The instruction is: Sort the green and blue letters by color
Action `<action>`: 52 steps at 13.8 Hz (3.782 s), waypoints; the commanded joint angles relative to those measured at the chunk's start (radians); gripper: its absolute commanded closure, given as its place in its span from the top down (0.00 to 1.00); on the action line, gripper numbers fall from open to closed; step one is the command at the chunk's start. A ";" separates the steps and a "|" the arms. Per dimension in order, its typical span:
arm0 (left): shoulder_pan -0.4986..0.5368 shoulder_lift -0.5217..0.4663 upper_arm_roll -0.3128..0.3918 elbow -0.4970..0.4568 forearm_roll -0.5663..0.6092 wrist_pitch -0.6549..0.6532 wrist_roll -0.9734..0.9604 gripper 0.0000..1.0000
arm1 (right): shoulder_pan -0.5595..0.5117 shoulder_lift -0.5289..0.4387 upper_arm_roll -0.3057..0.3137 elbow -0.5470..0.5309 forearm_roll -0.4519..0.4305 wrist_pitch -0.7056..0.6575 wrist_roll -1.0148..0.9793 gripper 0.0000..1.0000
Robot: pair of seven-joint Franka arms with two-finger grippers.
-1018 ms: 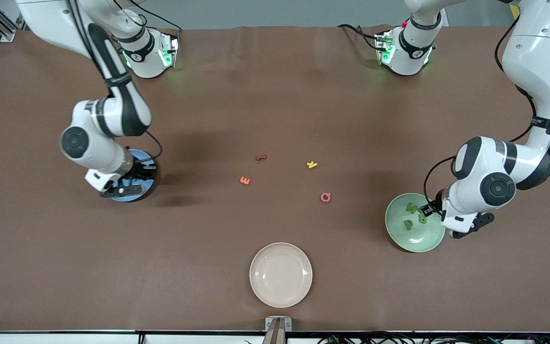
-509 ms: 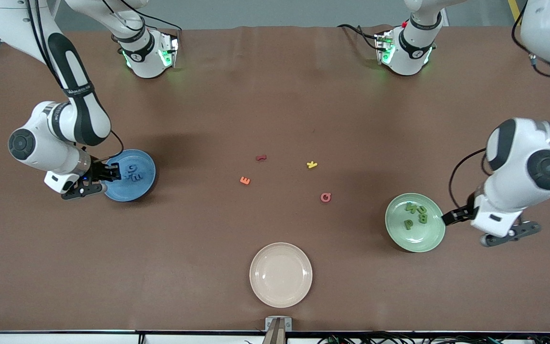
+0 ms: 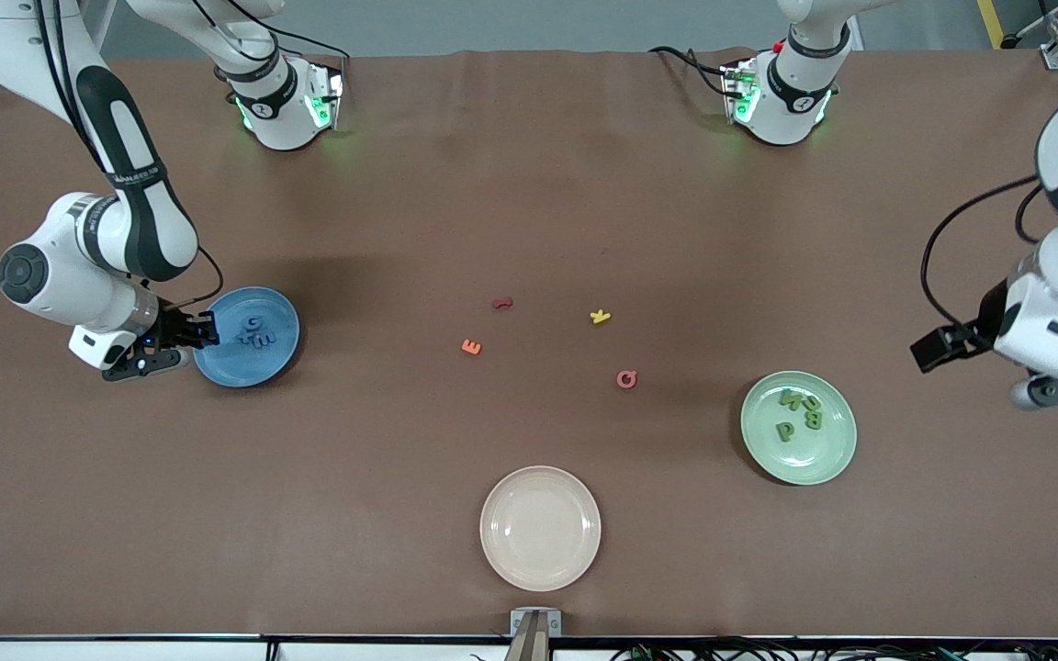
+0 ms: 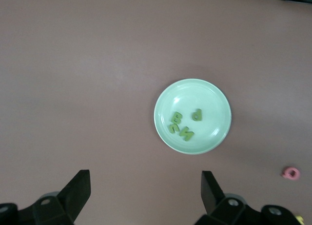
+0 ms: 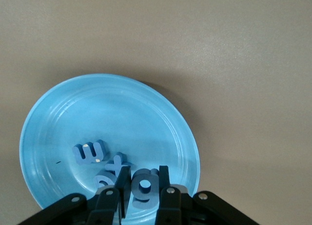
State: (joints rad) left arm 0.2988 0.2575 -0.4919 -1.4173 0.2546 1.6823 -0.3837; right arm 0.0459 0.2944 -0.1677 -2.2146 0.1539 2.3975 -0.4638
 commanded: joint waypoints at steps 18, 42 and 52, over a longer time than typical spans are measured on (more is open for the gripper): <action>-0.310 -0.302 0.454 -0.157 -0.227 -0.131 0.221 1.00 | 0.000 -0.162 0.014 0.591 -0.128 -0.854 0.229 0.94; -0.310 -0.293 0.437 -0.161 -0.233 -0.075 0.224 1.00 | 0.031 -0.345 0.013 0.671 -0.185 -0.810 0.392 1.00; -0.310 -0.307 0.409 -0.160 -0.238 -0.079 0.209 1.00 | 0.035 -0.342 0.013 0.671 -0.186 -0.801 0.390 1.00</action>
State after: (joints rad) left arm -0.0119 -0.0261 -0.0770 -1.5664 0.0345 1.6045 -0.1728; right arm 0.0851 -0.0619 -0.1602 -1.5690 -0.0293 1.6043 -0.0740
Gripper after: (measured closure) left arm 0.000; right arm 0.000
